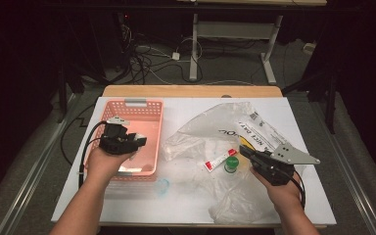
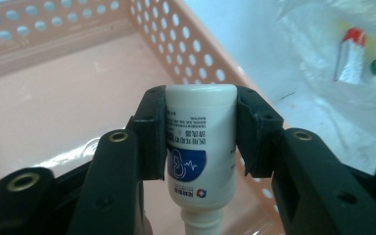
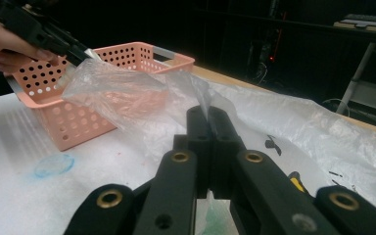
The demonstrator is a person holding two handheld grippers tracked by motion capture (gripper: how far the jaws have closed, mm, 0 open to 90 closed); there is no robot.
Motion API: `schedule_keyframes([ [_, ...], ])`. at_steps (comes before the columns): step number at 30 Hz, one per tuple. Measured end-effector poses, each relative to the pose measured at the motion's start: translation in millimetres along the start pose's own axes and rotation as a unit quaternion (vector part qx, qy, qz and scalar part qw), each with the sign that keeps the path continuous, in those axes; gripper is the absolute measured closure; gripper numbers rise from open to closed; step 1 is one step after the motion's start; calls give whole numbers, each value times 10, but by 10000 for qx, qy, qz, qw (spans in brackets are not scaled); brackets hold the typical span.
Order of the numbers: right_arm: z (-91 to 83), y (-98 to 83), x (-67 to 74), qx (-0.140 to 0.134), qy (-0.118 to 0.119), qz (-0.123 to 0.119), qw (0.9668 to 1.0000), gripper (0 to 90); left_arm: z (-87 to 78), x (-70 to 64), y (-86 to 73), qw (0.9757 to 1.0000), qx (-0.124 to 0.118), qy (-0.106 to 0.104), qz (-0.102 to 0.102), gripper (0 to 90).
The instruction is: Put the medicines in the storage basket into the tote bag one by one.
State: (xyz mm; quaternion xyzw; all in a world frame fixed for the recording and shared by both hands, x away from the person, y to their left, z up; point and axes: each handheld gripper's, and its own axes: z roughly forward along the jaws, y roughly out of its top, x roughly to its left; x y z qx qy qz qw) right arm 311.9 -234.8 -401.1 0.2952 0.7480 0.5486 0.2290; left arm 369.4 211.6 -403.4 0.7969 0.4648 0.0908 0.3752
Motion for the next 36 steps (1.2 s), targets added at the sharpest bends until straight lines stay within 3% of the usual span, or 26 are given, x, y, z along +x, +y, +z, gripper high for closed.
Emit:
schedule_keyframes([
  [7,14,-7,16,23,1,-20,10000,900,-149,-318,-153,9974,-585,-70,417,582],
  [17,35,12,97,10,60,-98,9999,900,-308,-555,-310,9913,-1171,-362,480,583],
  [25,9,26,97,-16,50,-112,9999,900,-292,-729,-462,9913,-1029,-514,638,582],
  [36,1,4,69,2,29,-84,10000,900,-248,-943,-438,9873,-1116,-774,828,583],
])
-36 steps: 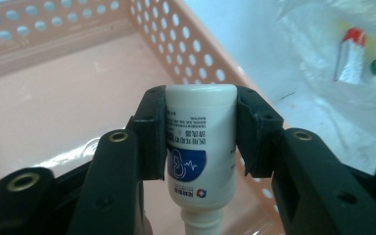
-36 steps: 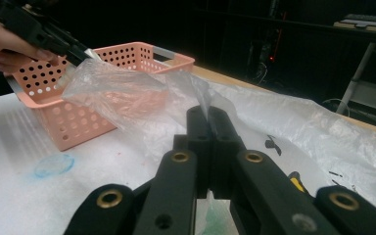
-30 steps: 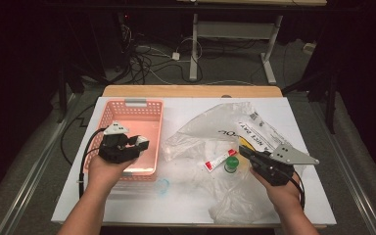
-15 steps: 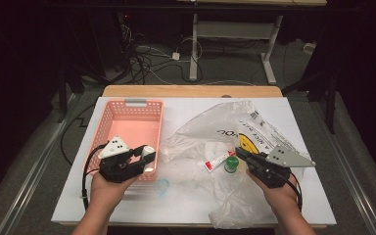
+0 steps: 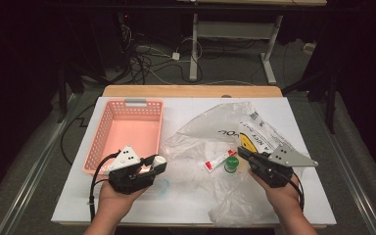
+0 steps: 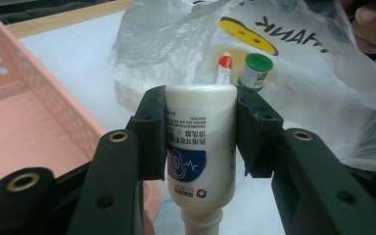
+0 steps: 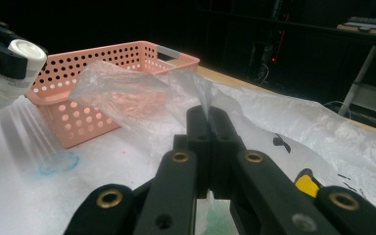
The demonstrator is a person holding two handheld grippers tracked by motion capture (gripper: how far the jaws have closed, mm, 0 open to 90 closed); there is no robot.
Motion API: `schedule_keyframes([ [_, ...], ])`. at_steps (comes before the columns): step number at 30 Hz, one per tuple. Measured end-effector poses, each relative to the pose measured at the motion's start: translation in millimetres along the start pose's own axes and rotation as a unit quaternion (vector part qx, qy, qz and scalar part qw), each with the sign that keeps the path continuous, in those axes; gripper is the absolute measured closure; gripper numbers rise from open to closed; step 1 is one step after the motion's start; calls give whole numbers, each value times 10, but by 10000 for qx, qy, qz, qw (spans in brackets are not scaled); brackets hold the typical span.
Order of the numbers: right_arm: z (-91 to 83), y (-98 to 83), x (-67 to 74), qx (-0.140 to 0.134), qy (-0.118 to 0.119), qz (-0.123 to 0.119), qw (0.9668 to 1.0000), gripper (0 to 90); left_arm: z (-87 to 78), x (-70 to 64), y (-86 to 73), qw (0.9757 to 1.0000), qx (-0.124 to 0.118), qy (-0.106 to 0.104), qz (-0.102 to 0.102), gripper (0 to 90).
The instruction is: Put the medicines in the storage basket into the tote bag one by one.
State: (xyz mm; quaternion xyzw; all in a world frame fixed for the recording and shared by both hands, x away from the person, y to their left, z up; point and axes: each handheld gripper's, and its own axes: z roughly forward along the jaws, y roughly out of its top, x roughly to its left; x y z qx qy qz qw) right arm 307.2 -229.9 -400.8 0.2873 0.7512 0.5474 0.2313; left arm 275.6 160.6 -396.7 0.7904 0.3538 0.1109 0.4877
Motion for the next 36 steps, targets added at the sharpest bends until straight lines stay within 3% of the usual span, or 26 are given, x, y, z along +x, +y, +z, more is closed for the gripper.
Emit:
schedule_keyframes([
  [9,9,3,15,3,15,-25,10000,900,204,-249,-1,9990,204,-179,342,583],
  [16,25,0,24,4,27,-14,10000,900,493,-372,22,9980,378,-275,422,582],
  [21,38,8,33,-7,37,-21,10000,900,741,-426,119,9975,407,-264,511,581],
  [28,49,17,27,-32,32,-22,10000,900,1071,-464,239,9967,470,-96,662,581],
  [36,64,12,4,-31,41,41,10000,900,1362,-439,342,9972,425,-40,613,580],
])
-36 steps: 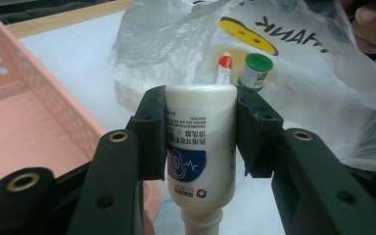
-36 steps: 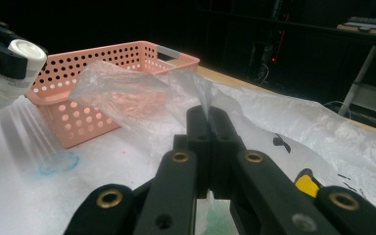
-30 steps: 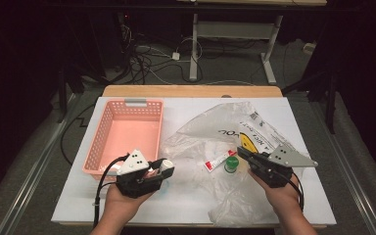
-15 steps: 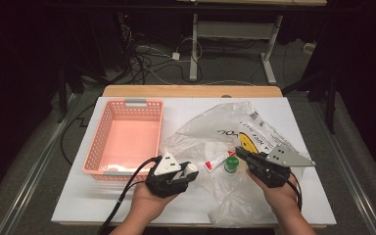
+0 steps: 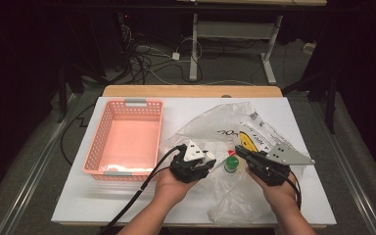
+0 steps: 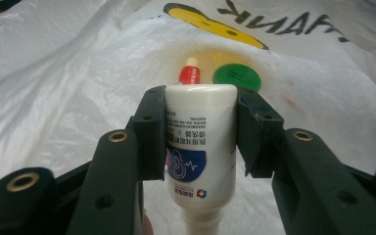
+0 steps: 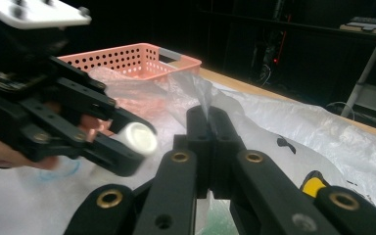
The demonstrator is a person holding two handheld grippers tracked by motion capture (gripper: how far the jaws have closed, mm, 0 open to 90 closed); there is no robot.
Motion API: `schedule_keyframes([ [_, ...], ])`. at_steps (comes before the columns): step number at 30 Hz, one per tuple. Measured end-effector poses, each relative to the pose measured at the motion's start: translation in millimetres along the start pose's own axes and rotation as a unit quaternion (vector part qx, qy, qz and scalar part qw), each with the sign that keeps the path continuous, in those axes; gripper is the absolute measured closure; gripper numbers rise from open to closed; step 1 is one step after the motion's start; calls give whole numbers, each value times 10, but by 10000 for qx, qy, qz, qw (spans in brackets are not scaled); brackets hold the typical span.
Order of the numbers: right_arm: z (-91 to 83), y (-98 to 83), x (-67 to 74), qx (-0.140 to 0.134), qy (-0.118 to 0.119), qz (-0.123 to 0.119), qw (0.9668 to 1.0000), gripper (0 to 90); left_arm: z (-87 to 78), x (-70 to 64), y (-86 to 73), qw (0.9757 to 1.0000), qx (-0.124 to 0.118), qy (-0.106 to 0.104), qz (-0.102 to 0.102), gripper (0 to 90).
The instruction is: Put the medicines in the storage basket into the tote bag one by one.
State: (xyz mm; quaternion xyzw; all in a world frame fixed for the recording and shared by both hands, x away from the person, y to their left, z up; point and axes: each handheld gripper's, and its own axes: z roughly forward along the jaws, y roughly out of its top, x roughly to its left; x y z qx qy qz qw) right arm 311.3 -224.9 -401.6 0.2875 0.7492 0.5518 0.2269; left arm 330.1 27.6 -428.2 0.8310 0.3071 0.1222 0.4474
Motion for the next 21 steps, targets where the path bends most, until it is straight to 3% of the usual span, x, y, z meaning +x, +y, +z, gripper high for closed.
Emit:
schedule_keyframes([
  [6,1,24,-32,-55,-29,9,10000,900,235,3,128,10000,-29,-4,15,580],
  [12,16,19,-64,-65,-53,77,9999,900,486,22,216,9998,-53,168,61,579],
  [18,21,13,-80,-70,-47,116,9999,900,683,105,257,9994,-135,302,-115,579],
  [21,24,5,-96,-67,-53,135,9999,900,756,158,292,9992,-134,267,-248,579],
])
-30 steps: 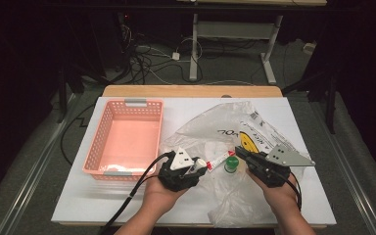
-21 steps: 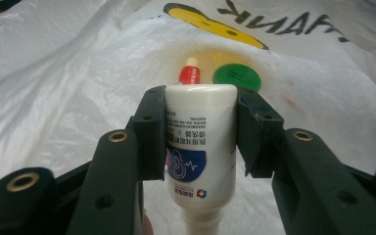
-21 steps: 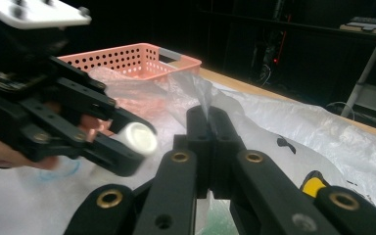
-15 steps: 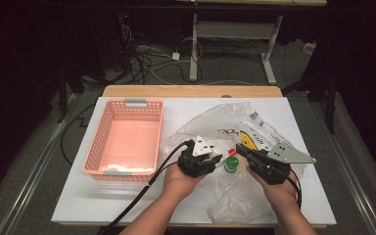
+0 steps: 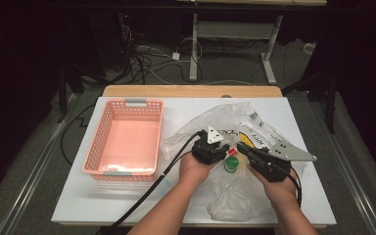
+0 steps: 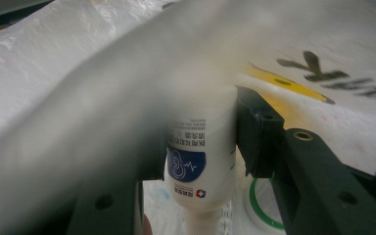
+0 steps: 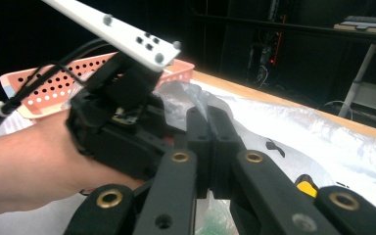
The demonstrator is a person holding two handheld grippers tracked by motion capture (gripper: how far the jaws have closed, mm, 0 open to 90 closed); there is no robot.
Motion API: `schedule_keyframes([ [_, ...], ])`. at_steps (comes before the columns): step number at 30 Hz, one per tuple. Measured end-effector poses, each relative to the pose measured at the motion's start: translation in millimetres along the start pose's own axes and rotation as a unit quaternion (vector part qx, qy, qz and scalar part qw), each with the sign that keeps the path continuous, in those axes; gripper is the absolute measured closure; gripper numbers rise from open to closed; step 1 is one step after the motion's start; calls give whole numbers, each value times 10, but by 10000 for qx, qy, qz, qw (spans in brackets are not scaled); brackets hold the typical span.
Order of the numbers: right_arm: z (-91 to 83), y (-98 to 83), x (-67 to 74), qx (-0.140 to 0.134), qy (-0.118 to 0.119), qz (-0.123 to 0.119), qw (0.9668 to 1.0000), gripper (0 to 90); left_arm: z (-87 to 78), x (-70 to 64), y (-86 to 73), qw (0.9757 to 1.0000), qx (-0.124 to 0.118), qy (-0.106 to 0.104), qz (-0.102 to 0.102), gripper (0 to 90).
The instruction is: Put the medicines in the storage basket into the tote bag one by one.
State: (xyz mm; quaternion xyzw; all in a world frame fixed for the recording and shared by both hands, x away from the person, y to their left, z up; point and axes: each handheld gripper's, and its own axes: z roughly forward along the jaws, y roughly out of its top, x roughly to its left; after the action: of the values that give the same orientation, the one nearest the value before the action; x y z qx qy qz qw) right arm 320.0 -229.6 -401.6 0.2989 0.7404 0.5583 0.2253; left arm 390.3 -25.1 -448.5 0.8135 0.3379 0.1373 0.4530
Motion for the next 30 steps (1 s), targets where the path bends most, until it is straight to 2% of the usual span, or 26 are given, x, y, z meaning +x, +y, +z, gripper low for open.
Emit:
schedule_keyframes([
  [2,2,-5,-8,-5,2,-8,10000,900,47,26,23,10000,17,48,-9,579],
  [4,0,-12,-15,16,2,33,10000,900,98,61,32,9999,21,52,-99,578],
  [6,8,-19,-20,19,14,0,10000,900,132,84,26,9998,-10,-17,-206,558],
  [7,9,-23,-18,39,23,15,10000,900,135,90,25,9996,-16,-98,-263,502],
  [10,7,-28,-18,45,23,36,10000,900,119,72,15,9995,102,-137,-263,377],
  [12,6,-28,-14,46,18,30,10000,900,88,54,-7,9995,176,-164,-195,350],
  [14,4,-28,-9,50,11,13,10000,900,29,40,-45,9994,151,-238,-199,350],
  [22,-26,-26,6,54,10,-39,10000,900,-321,-82,-268,9991,148,-385,90,350],
  [24,-33,-27,8,57,5,-35,10000,900,-418,-90,-344,9989,100,-462,78,351],
  [30,-40,-30,17,76,-13,-42,10000,900,-615,-107,-604,9983,276,-504,131,351],
])
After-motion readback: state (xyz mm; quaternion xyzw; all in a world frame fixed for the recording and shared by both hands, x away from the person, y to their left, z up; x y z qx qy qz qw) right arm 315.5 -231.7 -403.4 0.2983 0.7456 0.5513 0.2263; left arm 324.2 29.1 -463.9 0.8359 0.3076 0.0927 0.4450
